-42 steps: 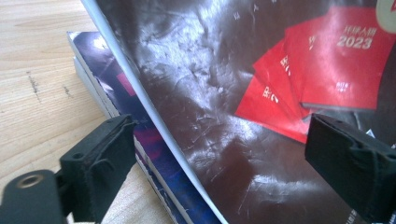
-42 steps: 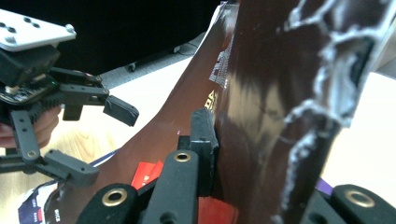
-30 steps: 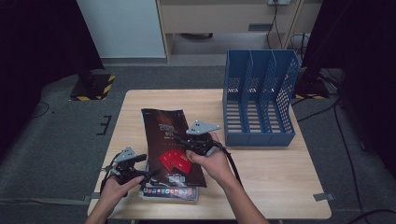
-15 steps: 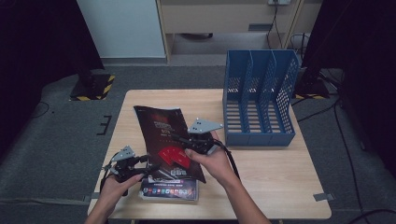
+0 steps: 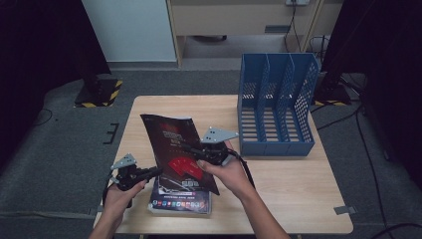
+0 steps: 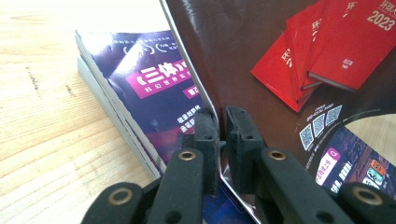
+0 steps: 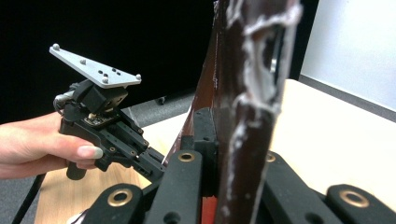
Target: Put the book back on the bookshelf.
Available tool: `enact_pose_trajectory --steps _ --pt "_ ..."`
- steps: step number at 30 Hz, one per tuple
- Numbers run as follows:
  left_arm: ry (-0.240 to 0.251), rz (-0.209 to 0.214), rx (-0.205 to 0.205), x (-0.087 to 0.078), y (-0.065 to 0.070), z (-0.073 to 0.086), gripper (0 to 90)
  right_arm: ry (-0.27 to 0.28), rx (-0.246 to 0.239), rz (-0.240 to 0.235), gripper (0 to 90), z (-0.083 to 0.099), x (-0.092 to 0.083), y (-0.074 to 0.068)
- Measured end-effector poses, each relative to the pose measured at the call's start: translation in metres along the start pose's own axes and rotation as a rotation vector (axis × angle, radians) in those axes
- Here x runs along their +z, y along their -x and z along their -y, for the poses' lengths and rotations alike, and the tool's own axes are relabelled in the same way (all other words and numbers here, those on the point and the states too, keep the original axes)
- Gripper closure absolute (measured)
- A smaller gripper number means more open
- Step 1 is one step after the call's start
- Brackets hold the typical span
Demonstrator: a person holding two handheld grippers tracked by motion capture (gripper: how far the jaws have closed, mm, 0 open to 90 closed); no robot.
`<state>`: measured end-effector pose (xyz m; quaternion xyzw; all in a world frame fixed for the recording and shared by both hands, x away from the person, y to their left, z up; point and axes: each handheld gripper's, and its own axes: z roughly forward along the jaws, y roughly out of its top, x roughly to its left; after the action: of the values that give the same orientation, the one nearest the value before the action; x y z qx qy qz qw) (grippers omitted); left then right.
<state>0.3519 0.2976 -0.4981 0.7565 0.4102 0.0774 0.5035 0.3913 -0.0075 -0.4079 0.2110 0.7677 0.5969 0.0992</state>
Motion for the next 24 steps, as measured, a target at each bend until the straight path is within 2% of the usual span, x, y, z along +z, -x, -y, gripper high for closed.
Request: enact_pose_trajectory --steps 4,7,13,17,19,21,24 --pt "-0.001 -0.018 0.022 -0.001 0.003 -0.001 84.6 -0.016 -0.004 0.007 84.3 -0.001 -0.002 0.000" --pt "0.010 -0.035 0.061 -0.002 0.007 -0.004 86.0 -0.024 -0.007 0.010 82.6 -0.007 -0.005 0.002" --pt "0.033 -0.052 0.078 -0.006 0.011 -0.006 86.5 -0.044 -0.019 0.024 79.2 -0.022 -0.010 0.006" --pt "0.048 -0.069 0.080 -0.009 0.012 -0.008 86.8 -0.044 -0.008 0.029 78.6 -0.026 -0.010 0.008" --pt "0.055 -0.082 0.083 -0.011 0.012 -0.008 86.9 -0.041 0.008 0.014 80.9 -0.028 -0.010 0.009" --pt "0.062 -0.089 0.089 -0.012 0.011 -0.009 87.0 -0.025 0.021 -0.010 79.6 -0.028 -0.008 0.010" --pt "0.075 -0.099 0.092 -0.014 0.011 -0.009 87.1 -0.015 0.031 -0.019 77.0 -0.029 -0.007 0.011"
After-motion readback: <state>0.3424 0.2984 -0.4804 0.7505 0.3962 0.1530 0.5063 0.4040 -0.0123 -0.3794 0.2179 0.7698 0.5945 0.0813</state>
